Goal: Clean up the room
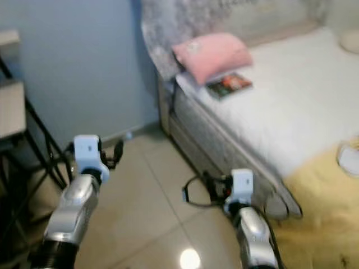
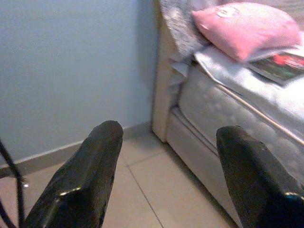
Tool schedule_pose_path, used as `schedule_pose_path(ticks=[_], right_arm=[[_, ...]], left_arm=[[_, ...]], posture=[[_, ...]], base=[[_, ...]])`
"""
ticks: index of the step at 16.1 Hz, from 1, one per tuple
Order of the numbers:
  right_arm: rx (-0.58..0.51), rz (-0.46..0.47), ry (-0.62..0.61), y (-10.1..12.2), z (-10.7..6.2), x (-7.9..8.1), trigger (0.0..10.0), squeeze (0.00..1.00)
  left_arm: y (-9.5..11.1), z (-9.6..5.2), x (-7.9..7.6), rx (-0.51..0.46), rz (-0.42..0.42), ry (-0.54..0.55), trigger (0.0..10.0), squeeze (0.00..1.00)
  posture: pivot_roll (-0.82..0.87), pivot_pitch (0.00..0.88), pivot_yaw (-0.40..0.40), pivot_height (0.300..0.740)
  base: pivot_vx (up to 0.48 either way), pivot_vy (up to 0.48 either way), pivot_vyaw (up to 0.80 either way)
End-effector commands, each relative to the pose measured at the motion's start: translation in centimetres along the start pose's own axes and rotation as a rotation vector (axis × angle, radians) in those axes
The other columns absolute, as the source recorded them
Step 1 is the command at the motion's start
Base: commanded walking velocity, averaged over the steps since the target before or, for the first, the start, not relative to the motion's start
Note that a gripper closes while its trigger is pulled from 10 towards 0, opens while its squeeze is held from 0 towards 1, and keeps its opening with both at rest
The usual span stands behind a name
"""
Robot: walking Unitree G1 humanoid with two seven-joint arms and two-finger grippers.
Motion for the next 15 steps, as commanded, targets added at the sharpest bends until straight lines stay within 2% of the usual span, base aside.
schedule_pose_path(ticks=[1,3,6,10,11,12,15], right_arm=[[-0.022,0.008,0.028,0.7,0.6,0.9,10.0,0.00],[-0.027,0.012,0.017,1.0,0.5,0.5,10.0,0.00],[-0.036,0.010,0.018,1.2,0.5,0.6,10.0,0.00],[-0.046,0.021,0.029,1.4,0.7,0.8,10.0,0.00],[-0.048,0.024,0.031,1.5,0.7,0.8,10.0,0.00],[-0.048,0.028,0.032,1.5,0.6,0.8,10.0,0.00],[-0.043,0.032,0.034,1.3,0.5,0.8,10.0,0.00]], left_arm=[[0.6,-0.1,1.1,-0.006,0.024,0.015,10.0,0.00],[0.2,-0.1,1.6,0.005,0.117,0.023,10.0,0.00],[0.1,0.0,1.8,0.011,0.135,0.031,10.0,0.00],[1.0,0.7,-0.1,-0.030,0.204,-0.013,10.0,0.00],[1.1,0.6,-0.6,-0.036,0.253,-0.035,10.0,0.00],[0.0,0.3,0.3,0.022,0.210,0.001,10.0,0.00],[-0.1,0.2,0.4,0.018,0.241,-0.003,10.0,0.00]], posture=[[0.12,0.000,0.030,0.740],[0.12,0.000,0.025,0.740],[0.12,0.000,0.027,0.740],[0.13,0.000,0.018,0.740],[0.13,0.000,0.018,0.740],[0.13,0.000,0.018,0.740],[0.13,0.000,0.025,0.740]], base=[[0.469,0.000,0.42],[0.000,0.000,0.42],[0.000,0.000,0.42],[0.000,0.000,0.42],[0.000,0.000,0.43],[0.000,0.000,0.43],[0.000,0.000,0.42]])
Point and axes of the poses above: a point about 5 cm out from each wrist's last joint towards the gripper, its own z axis pointing out of the wrist towards the gripper, its own y axis along the axis of the wrist's last joint, x = y × z, the point moved 6 cm from there along z, pointing out of the wrist towards the gripper, and after that the axes turned 11 degrees about -z, right-handed, at the moved point
